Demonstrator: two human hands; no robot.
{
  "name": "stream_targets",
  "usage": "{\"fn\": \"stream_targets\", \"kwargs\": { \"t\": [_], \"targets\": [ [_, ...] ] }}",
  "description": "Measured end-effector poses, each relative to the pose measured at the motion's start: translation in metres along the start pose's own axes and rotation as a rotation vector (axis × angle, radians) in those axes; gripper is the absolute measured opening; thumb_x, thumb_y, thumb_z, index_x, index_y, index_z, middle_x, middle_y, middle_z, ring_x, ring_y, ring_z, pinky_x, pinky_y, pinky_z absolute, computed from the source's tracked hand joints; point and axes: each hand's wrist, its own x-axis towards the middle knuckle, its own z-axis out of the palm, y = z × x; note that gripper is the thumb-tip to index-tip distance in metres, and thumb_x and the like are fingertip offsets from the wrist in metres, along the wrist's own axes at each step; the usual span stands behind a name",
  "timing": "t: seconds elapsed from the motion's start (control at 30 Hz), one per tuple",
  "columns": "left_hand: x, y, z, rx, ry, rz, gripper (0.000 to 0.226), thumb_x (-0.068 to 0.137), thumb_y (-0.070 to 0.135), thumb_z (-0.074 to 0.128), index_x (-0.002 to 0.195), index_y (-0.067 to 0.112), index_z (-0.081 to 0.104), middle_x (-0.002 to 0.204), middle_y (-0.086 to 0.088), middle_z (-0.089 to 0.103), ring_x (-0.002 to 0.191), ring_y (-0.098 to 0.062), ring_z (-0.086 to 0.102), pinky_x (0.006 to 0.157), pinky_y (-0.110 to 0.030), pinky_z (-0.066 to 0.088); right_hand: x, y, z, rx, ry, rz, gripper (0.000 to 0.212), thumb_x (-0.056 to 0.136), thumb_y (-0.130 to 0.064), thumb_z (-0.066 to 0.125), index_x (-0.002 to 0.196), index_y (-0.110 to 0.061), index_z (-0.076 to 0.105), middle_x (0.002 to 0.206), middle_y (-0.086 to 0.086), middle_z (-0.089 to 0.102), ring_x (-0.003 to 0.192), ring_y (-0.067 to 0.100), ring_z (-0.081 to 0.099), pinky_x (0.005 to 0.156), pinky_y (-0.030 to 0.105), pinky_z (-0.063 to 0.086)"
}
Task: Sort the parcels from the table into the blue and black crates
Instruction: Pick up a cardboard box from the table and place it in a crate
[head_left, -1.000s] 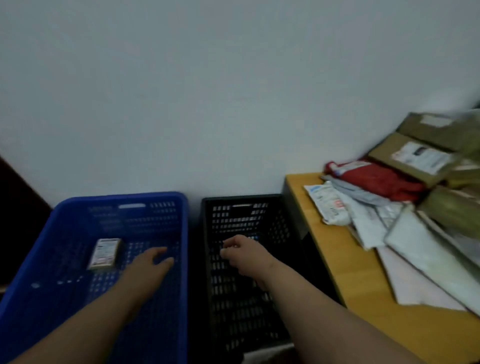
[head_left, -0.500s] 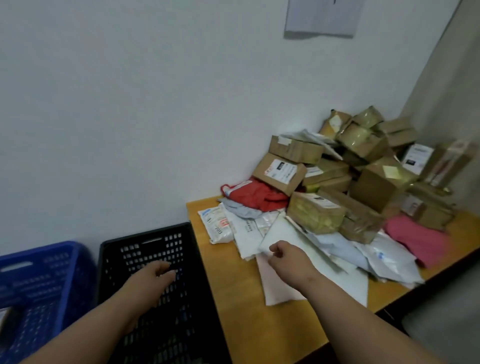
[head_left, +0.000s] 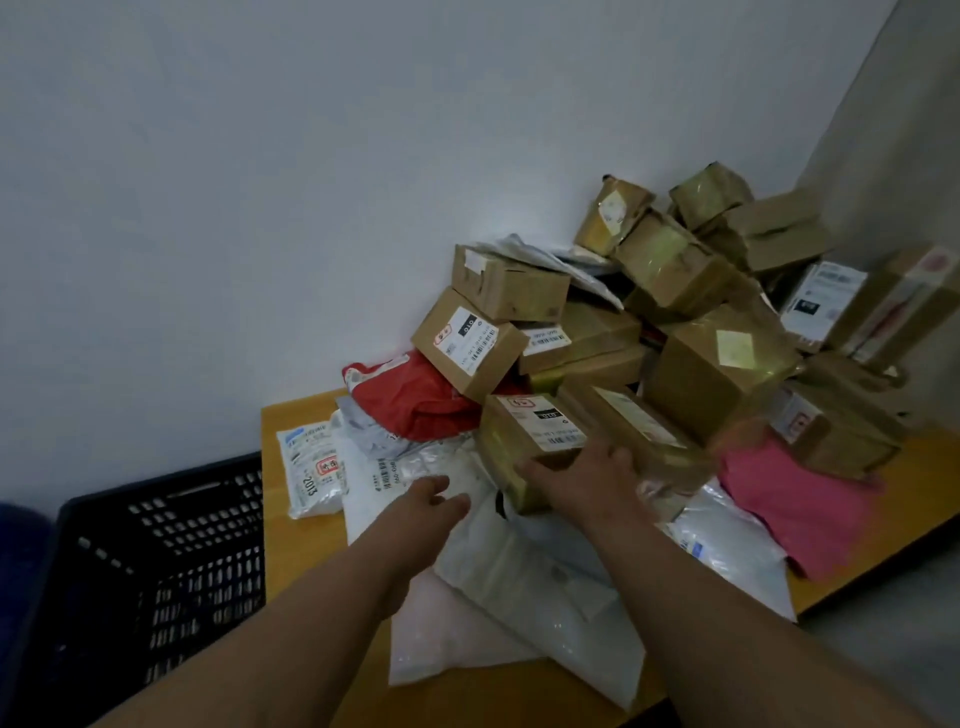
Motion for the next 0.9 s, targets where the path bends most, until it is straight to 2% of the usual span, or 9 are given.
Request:
{"fn": "stream_targets", "kwargs": {
  "t": [0.07,0.17,0.3,0.43,0.5,0.6,0.73,0.8,0.9],
  "targets": [
    [0.010,0.002,0.011,-0.064,-0.009,-0.042,0.058,0.094,0.039,0.058,0.147,0.026,0.037,0.127,-0.003,0.052,0.102,-0.016,0.055,0.089,-0.034,0.048,0.004,0.000,0.009,0.054,0.035,0.018,0.113,0.060,-0.070,0.072,0.145,-0.014,0.021,0.136,0.011,0.028,0.126,0.034,0.037,0.099,0.044,0.039],
    [0.021,0.000,0.019,-0.129,-0.024,-0.075,0.061,0.093,0.046,0.058,0.147,0.028,0.036,0.130,-0.003,0.051,0.110,-0.020,0.053,0.089,-0.035,0.048,0.005,0.002,0.011,0.188,0.099,0.003,0.107,0.058,-0.054,0.080,0.141,-0.015,0.024,0.134,0.010,0.029,0.122,0.032,0.039,0.094,0.041,0.042],
    [0.025,-0.001,0.006,-0.356,-0.005,-0.152,0.068,0.084,0.062,0.059,0.140,0.028,0.042,0.129,0.001,0.053,0.108,-0.021,0.057,0.087,-0.040,0.052,-0.006,0.015,-0.002,0.397,0.125,-0.188,0.107,0.058,-0.032,0.088,0.144,-0.016,0.026,0.136,0.005,0.026,0.127,0.025,0.034,0.099,0.036,0.039],
    [0.024,0.006,-0.028,-0.628,-0.011,-0.195,0.076,0.071,0.079,0.052,0.129,0.030,0.049,0.128,-0.007,0.056,0.110,-0.034,0.057,0.083,-0.051,0.053,-0.023,0.019,-0.027,0.499,-0.096,-0.400,0.108,0.057,-0.012,0.090,0.140,-0.029,0.024,0.140,0.002,0.028,0.129,0.021,0.040,0.106,0.042,0.044],
    [0.018,0.011,-0.045,-0.689,-0.075,-0.181,0.079,0.065,0.082,0.052,0.121,0.027,0.055,0.123,-0.010,0.062,0.110,-0.037,0.059,0.087,-0.056,0.051,-0.032,0.013,-0.040,0.513,-0.275,-0.476,0.105,0.054,-0.012,0.088,0.131,-0.043,0.023,0.136,-0.008,0.035,0.130,0.016,0.040,0.105,0.036,0.044],
    [-0.001,0.012,-0.064,-0.546,-0.188,-0.128,0.079,0.060,0.070,0.068,0.120,0.019,0.063,0.115,-0.010,0.070,0.105,-0.032,0.067,0.085,-0.051,0.053,-0.040,-0.004,-0.052,0.551,-0.458,-0.518,0.102,0.048,-0.018,0.087,0.121,-0.054,0.026,0.134,-0.020,0.039,0.132,0.009,0.039,0.105,0.034,0.042],
    [-0.033,-0.003,-0.079,-0.503,-0.193,-0.045,0.067,0.062,0.049,0.079,0.120,0.019,0.065,0.114,-0.011,0.071,0.091,-0.027,0.072,0.080,-0.051,0.056,-0.052,-0.021,-0.046,0.680,-0.556,-0.490,0.099,0.050,-0.020,0.086,0.128,-0.048,0.031,0.142,-0.019,0.042,0.132,0.008,0.042,0.102,0.043,0.049],
    [-0.047,-0.014,-0.086,-0.538,-0.162,0.031,0.059,0.068,0.041,0.080,0.121,0.025,0.062,0.112,-0.010,0.071,0.091,-0.030,0.072,0.075,-0.051,0.056,-0.057,-0.029,-0.033,0.730,-0.493,-0.458,0.094,0.067,-0.008,0.082,0.137,-0.041,0.029,0.142,-0.016,0.042,0.132,0.011,0.042,0.103,0.042,0.047],
    [-0.067,-0.030,-0.096,-0.656,-0.060,0.117,0.054,0.074,0.027,0.075,0.123,0.037,0.055,0.113,-0.009,0.071,0.104,-0.037,0.067,0.071,-0.050,0.057,-0.071,-0.045,-0.007,0.856,-0.378,-0.230,0.075,0.080,-0.020,0.077,0.139,-0.033,0.033,0.131,-0.003,0.050,0.115,0.020,0.053,0.090,0.040,0.049]
  ]
}}
